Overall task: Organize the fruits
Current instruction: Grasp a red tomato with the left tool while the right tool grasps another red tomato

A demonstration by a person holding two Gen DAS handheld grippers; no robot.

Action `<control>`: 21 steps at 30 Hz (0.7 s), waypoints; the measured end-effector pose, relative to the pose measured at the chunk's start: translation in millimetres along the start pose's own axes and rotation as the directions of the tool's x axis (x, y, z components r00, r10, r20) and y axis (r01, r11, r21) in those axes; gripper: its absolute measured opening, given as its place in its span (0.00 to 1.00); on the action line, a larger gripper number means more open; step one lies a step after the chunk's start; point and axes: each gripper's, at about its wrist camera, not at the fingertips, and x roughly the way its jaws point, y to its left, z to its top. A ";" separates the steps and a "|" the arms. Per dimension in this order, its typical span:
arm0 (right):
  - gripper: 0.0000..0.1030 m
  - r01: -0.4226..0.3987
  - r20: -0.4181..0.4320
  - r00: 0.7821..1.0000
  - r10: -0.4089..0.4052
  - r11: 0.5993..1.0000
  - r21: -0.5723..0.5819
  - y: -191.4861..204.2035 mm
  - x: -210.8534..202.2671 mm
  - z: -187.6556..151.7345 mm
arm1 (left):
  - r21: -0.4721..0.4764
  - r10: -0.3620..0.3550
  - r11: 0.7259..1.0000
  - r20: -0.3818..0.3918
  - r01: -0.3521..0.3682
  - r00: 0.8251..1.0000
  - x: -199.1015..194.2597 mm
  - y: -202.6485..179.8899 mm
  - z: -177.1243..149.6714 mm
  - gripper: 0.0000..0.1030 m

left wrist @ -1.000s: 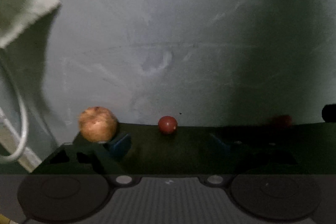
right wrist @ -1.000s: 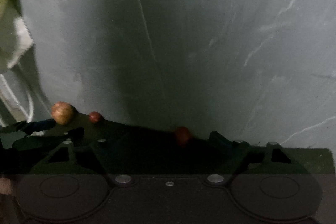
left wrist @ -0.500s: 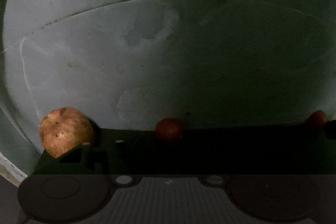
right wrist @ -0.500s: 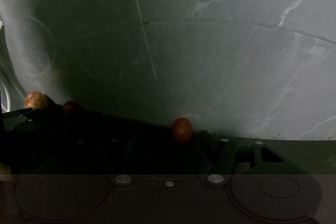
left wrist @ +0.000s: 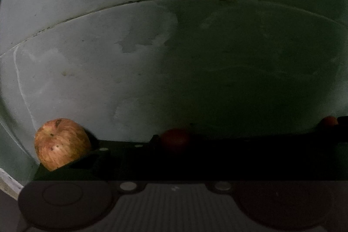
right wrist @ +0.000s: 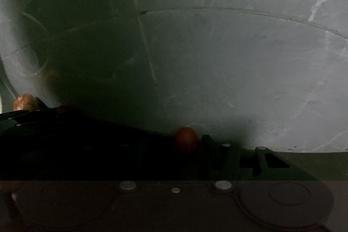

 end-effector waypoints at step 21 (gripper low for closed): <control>0.27 -0.016 -0.016 1.000 0.015 0.998 -0.064 21.5 -4.0 10.3 | -0.008 -0.008 1.000 -0.021 0.007 1.000 -13.9 -0.5 8.0 0.32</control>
